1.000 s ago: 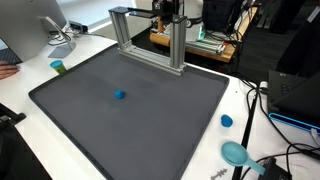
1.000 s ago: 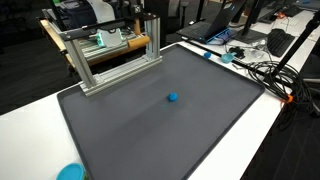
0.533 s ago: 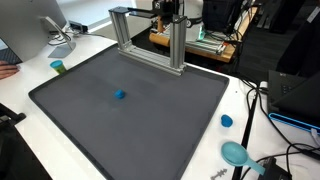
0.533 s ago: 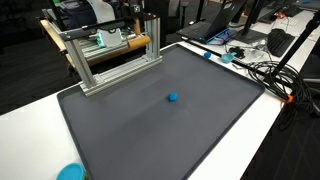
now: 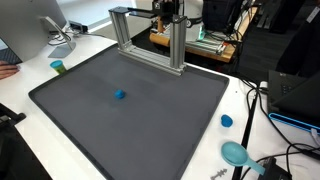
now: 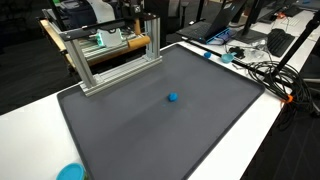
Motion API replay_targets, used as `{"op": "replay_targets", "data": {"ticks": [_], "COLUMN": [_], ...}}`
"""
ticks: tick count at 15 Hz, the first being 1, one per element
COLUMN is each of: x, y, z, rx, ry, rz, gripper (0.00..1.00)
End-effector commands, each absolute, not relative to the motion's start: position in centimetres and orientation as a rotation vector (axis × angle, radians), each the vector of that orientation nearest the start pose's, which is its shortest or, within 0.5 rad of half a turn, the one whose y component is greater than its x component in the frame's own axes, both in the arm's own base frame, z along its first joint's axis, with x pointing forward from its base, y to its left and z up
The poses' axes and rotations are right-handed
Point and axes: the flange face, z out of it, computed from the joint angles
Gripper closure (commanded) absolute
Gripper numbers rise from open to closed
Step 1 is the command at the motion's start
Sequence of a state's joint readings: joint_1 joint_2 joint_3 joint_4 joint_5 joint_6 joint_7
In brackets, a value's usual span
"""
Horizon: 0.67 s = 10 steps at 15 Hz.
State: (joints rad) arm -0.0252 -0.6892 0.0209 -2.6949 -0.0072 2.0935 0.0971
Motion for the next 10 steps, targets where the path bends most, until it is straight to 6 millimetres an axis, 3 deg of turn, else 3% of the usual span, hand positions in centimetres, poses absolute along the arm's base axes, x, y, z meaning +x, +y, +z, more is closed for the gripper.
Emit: {"op": "replay_targets", "data": {"ticks": [1,5,10], "x": [34.6,37.0,42.6], "y": [0.0,-1.3,-5.7], "z": [44.7,46.6,48.0], "rx": [-3.133,-3.132,-3.185], "ry": [0.181,0.169,0.149], "rz": [-0.205,-0.399,-0.430], "gripper": [0.79,0.79,0.79]}}
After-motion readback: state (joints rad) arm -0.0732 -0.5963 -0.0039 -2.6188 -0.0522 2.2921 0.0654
